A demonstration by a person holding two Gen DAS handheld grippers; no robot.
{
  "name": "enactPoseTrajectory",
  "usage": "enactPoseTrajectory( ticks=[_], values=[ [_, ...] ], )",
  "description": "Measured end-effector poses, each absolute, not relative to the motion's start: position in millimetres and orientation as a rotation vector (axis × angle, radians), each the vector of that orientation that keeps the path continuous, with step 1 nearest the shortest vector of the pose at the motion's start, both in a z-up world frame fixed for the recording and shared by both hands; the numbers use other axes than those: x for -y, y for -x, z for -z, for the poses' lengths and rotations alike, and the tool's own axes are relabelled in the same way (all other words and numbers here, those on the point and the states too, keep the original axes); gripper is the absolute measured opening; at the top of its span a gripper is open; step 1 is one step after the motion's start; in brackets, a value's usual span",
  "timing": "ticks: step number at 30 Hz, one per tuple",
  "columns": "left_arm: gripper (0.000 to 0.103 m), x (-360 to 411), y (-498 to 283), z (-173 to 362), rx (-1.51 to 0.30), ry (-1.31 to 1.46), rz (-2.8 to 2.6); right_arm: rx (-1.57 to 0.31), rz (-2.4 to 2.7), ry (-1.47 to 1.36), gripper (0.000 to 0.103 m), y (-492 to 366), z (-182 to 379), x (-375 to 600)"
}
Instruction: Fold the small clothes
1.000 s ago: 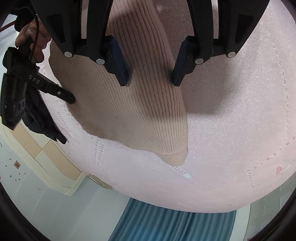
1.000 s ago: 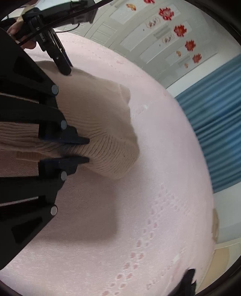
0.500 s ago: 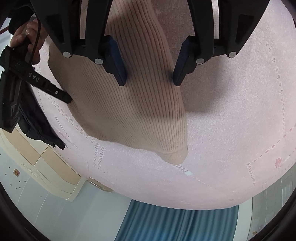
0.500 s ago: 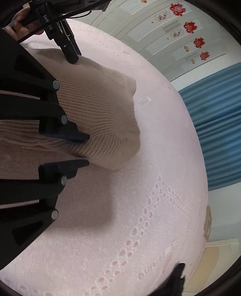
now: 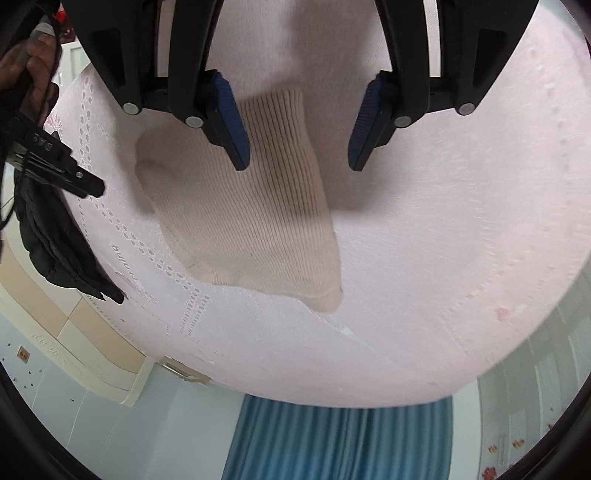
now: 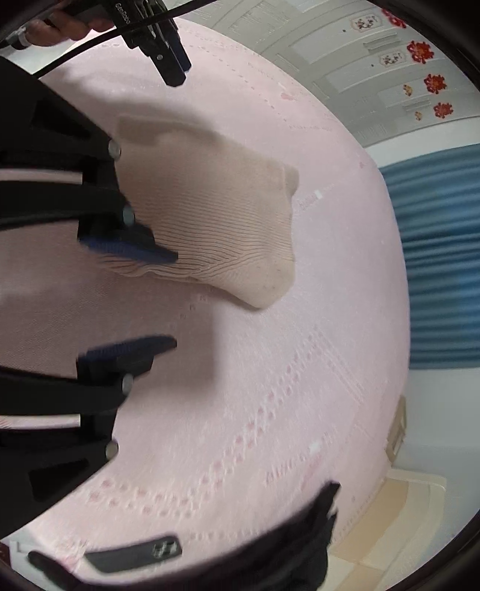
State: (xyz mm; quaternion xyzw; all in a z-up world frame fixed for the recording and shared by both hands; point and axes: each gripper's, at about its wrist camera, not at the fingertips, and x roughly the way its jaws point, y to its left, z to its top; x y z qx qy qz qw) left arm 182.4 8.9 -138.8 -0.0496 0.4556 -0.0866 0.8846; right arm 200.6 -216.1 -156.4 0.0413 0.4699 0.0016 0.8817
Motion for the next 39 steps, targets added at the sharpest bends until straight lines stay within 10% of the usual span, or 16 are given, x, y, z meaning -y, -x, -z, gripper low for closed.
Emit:
enactPoseTrajectory(
  ticks=[17,39],
  values=[
    [0.082,8,-54,16,-0.765,0.062,0.064,-0.833,0.017,-0.096,0.099,-80,39,211],
    [0.084,6,0,5,-0.729,0.038,0.008,-0.811,0.026,-0.061,0.101,-26,21,202]
  ],
)
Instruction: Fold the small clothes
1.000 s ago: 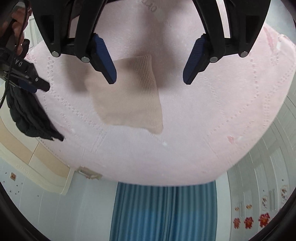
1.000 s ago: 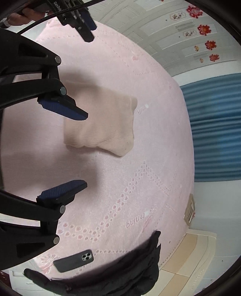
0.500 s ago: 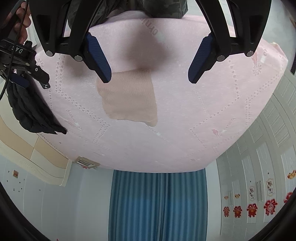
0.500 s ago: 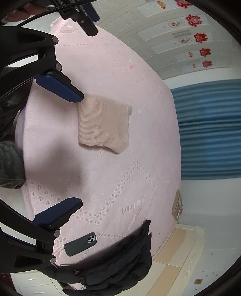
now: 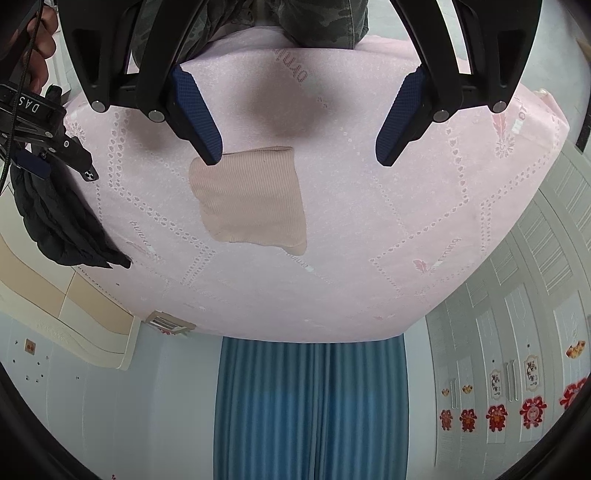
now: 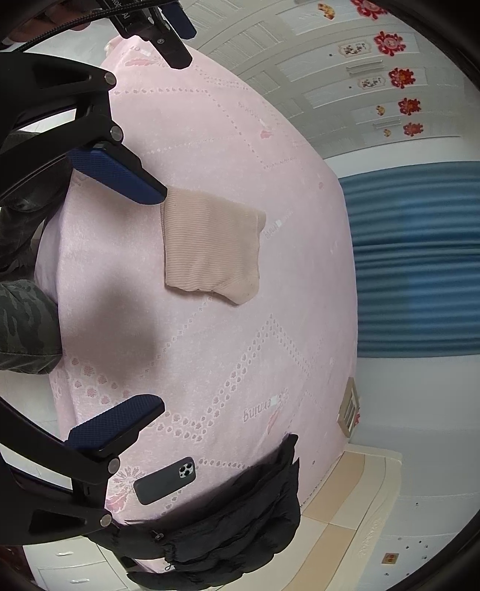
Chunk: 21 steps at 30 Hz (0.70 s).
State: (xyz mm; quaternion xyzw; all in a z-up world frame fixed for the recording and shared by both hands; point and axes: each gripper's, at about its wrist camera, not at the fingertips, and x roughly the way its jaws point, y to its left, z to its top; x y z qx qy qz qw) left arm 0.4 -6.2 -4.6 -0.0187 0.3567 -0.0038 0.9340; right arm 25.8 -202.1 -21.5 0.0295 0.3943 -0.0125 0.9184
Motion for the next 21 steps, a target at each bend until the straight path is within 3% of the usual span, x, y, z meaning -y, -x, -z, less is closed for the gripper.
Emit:
enactPoseTrajectory(
  ticks=[21],
  values=[
    [0.084,-1.4,2.2,1.8,-0.726,0.053,0.011,-0.798,0.046,-0.067,0.101,-25.4,16.6,204.8]
  ],
)
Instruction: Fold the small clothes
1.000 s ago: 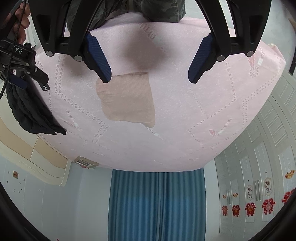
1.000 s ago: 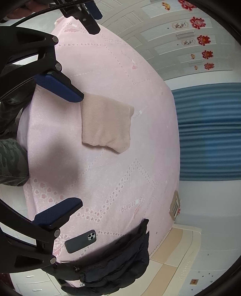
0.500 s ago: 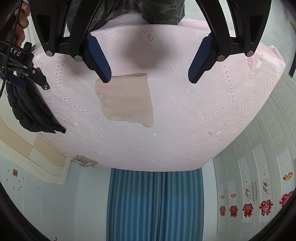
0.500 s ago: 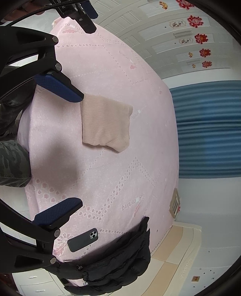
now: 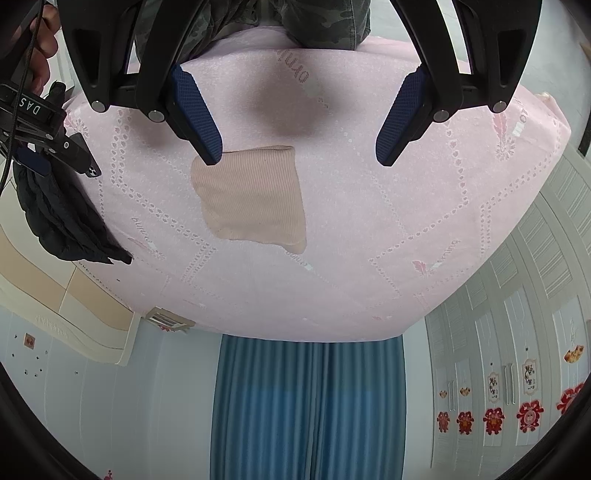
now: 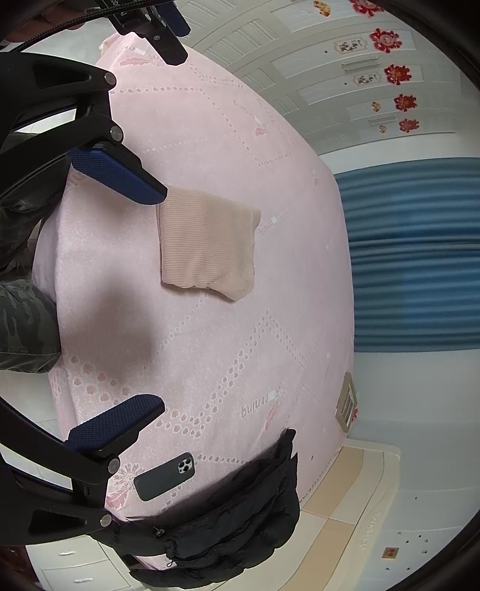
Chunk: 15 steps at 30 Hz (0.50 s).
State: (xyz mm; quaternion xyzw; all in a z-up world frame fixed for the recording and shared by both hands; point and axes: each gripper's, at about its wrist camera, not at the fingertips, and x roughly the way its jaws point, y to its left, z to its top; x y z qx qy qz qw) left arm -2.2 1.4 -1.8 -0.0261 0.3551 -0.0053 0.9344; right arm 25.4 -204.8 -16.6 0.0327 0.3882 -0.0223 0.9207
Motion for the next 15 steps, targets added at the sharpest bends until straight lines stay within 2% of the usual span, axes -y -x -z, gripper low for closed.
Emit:
enactPoseTrajectory(
  ticks=[15],
  values=[
    [0.085,-3.9,2.9,0.6,-0.717,0.051,0.014,-0.789,0.046,-0.069,0.101,-23.8,12.2,204.2]
  ],
)
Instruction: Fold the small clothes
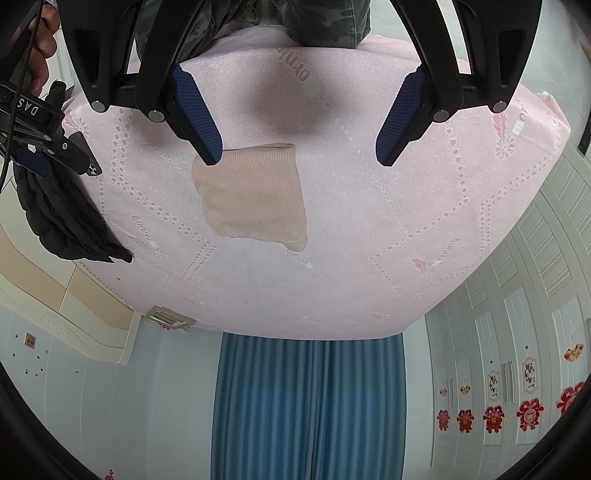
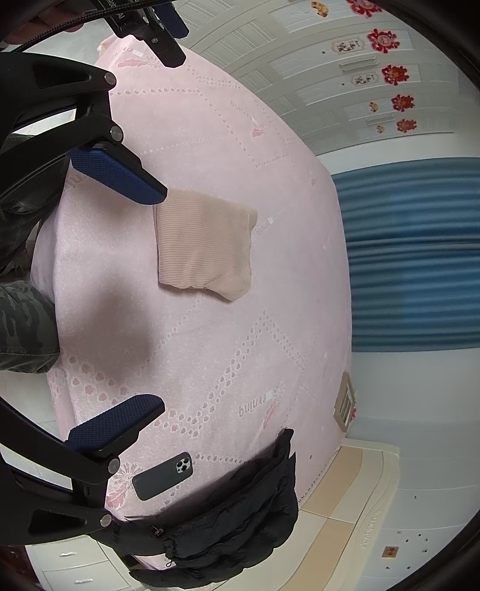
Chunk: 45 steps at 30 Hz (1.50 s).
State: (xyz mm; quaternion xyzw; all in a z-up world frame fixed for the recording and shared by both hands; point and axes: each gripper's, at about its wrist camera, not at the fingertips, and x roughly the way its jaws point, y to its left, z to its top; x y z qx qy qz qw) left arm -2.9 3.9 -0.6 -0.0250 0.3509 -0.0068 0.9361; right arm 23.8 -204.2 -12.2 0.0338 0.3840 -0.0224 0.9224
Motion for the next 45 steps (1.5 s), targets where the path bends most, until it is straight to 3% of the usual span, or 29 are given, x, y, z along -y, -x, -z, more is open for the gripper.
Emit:
enactPoseTrajectory(
  ticks=[45],
  values=[
    [0.085,-5.5,-3.1,-7.5,-0.717,0.047,0.023,-0.78,0.044,-0.079,0.101,-24.7,7.0,207.1]
  ],
)
